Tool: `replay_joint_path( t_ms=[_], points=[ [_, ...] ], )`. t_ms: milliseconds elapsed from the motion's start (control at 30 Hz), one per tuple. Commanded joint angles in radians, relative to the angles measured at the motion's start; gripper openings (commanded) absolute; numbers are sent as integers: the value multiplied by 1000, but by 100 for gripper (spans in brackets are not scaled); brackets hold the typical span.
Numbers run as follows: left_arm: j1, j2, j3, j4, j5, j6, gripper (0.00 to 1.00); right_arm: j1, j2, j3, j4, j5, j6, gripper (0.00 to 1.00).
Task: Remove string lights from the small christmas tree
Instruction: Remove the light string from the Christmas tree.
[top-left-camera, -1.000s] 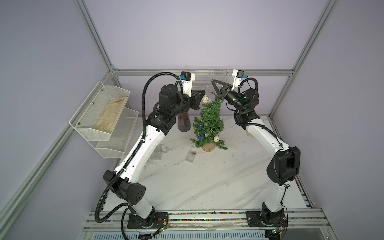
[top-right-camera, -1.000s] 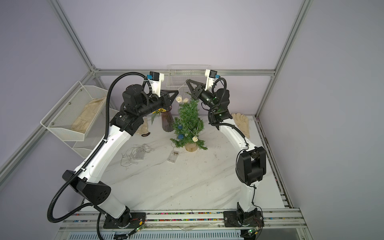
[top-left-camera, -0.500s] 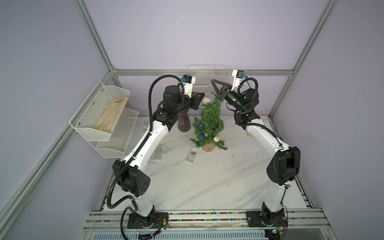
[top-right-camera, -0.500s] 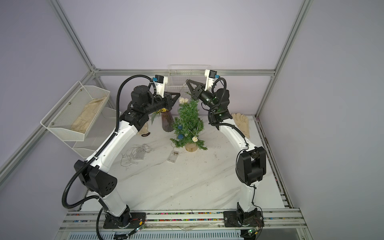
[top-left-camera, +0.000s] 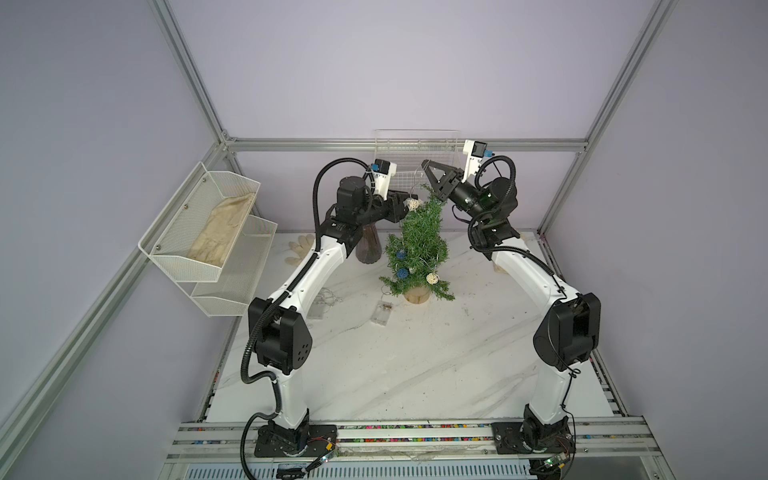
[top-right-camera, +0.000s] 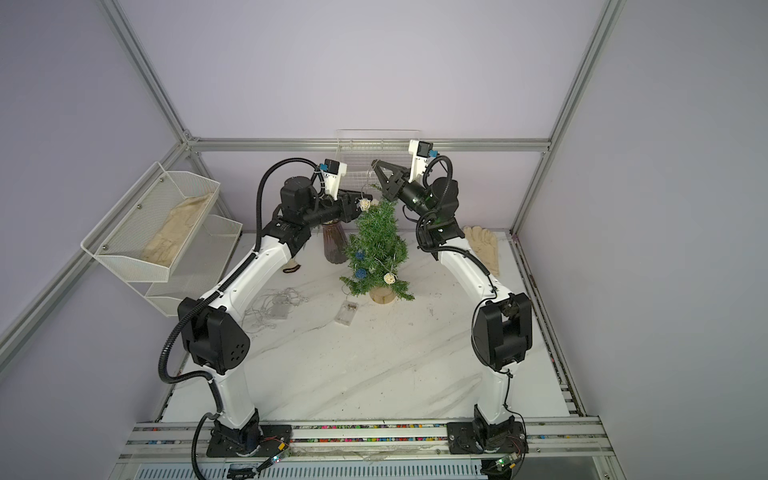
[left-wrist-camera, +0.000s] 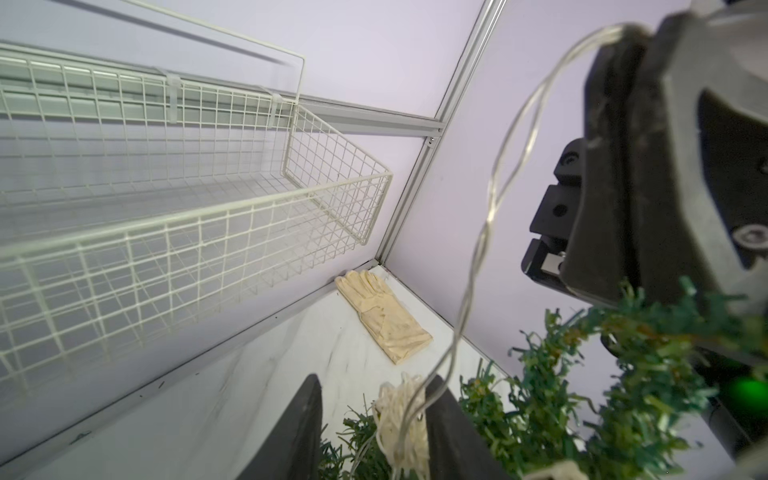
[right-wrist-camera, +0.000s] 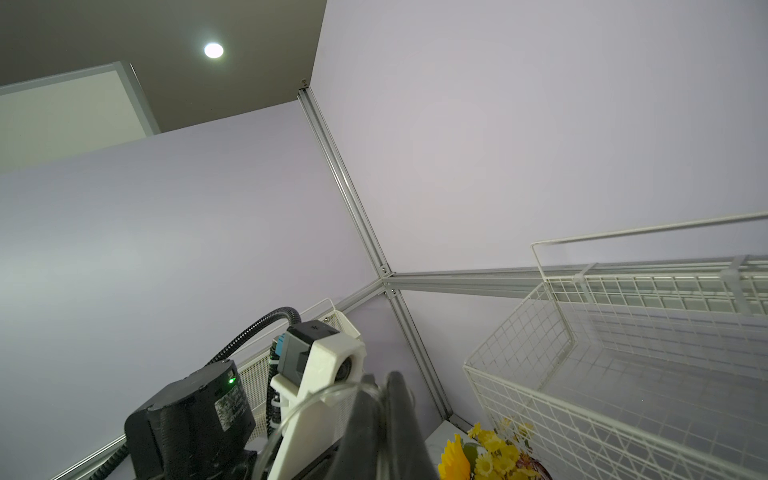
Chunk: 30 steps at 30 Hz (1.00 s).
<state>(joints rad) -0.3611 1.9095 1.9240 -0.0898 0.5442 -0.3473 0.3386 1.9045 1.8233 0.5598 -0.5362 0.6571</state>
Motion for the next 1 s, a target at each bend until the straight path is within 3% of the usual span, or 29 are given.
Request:
replay_joint_path(
  t_ms=[0, 100, 233, 367, 467, 633, 967],
  points=[
    [38, -91, -28, 62, 7, 17, 45, 8, 11, -12, -13, -5, -14, 0],
    [66, -156, -117, 102, -18, 74, 50, 7, 10, -12, -15, -2, -17, 0],
    [86, -233, -205, 123, -77, 130, 64, 7, 9, -10, -27, 2, -29, 0],
    [99, -234, -197, 137, 30, 159, 71, 8, 10, -12, -35, 3, -37, 0],
    [99, -217, -210, 230, 148, 110, 74, 7, 10, -20, -36, 5, -36, 0],
    [98, -183, -239, 406, 229, 23, 76, 7, 10, -19, -44, 4, -42, 0],
    [91, -36, -62, 356, 213, 13, 76, 7, 6, -10, -58, -7, -56, 0]
  ],
)
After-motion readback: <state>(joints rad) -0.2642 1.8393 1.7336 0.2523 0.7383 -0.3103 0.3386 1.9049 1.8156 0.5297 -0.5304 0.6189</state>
